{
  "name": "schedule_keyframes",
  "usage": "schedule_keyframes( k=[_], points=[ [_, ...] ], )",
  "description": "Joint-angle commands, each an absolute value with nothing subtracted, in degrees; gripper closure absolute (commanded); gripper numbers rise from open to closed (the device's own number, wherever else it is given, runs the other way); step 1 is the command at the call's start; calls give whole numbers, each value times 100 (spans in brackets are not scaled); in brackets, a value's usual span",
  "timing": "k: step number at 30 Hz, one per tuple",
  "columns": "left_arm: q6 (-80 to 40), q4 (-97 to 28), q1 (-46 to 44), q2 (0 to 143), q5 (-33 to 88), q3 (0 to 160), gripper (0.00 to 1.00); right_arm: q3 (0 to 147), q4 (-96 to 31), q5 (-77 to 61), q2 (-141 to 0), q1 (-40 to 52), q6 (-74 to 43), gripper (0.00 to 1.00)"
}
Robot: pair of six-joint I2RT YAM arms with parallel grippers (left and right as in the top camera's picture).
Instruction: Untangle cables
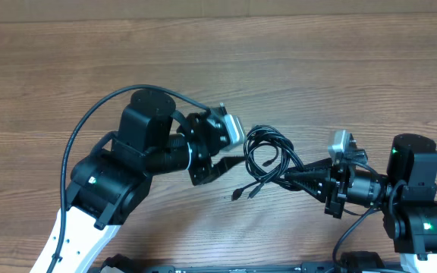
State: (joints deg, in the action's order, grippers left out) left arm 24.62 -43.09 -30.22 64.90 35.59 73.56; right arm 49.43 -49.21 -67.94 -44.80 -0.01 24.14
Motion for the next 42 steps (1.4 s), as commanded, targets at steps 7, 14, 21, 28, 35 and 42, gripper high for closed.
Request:
schedule_keyframes(
  k=[7, 14, 21, 28, 35, 42],
  points=[
    [2296, -4958, -2995, 6438, 3938, 7441, 25, 5033, -4921, -7601, -4449, 3, 3203, 96],
    [161, -4950, -3002, 6449, 3933, 7439, 0, 5033, -4591, -8167, -4449, 3, 3201, 96],
    [287, -4344, -3002, 6449, 5249, 7439, 0, 5033, -4381, -8565, -4449, 3, 3155, 96],
    [674, -3680, -3000, 6449, 6591, 7439, 24, 5033, -4331, -8567, -4449, 3, 3159, 96],
    [663, -3529, -3000, 6449, 6589, 7439, 62, 5033, -4294, -8582, -4449, 3, 3159, 96],
    [633, -3424, -3000, 6449, 6265, 7439, 85, 5033, -4338, -8580, -4449, 3, 3153, 90]
  ],
)
